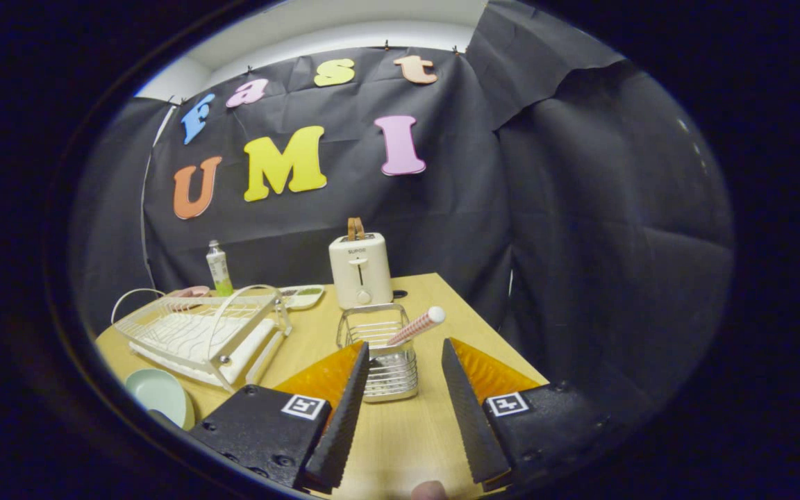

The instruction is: Take the plate from the dish rack, then take the spoon from the basket and place it into the plate.

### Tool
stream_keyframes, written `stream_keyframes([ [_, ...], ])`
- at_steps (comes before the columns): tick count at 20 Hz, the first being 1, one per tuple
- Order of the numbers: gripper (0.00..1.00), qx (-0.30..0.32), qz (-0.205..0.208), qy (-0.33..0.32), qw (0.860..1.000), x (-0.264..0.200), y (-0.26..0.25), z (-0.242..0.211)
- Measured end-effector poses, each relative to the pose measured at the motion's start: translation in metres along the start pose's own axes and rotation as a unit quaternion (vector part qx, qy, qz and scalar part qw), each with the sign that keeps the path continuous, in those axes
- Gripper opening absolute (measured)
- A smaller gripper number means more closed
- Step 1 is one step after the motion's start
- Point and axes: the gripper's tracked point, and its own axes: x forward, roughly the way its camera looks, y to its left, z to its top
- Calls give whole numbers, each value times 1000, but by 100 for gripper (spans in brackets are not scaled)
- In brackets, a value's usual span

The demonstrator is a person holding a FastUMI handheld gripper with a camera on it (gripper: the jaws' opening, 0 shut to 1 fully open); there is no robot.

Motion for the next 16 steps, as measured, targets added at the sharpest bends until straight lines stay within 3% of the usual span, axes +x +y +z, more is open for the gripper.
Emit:
stream_keyframes([
  [10, 66, 13, 36, 12, 999, 39, 6, 10],
  [12, 59, 27, 40, 19, 999, 42, 8, 11],
  [14, 46, 46, 48, 25, 997, 43, 9, 15],
  [15, 34, 55, 52, 28, 997, 44, 10, 16],
  [16, 33, 65, 59, 32, 996, 43, 11, 18],
])
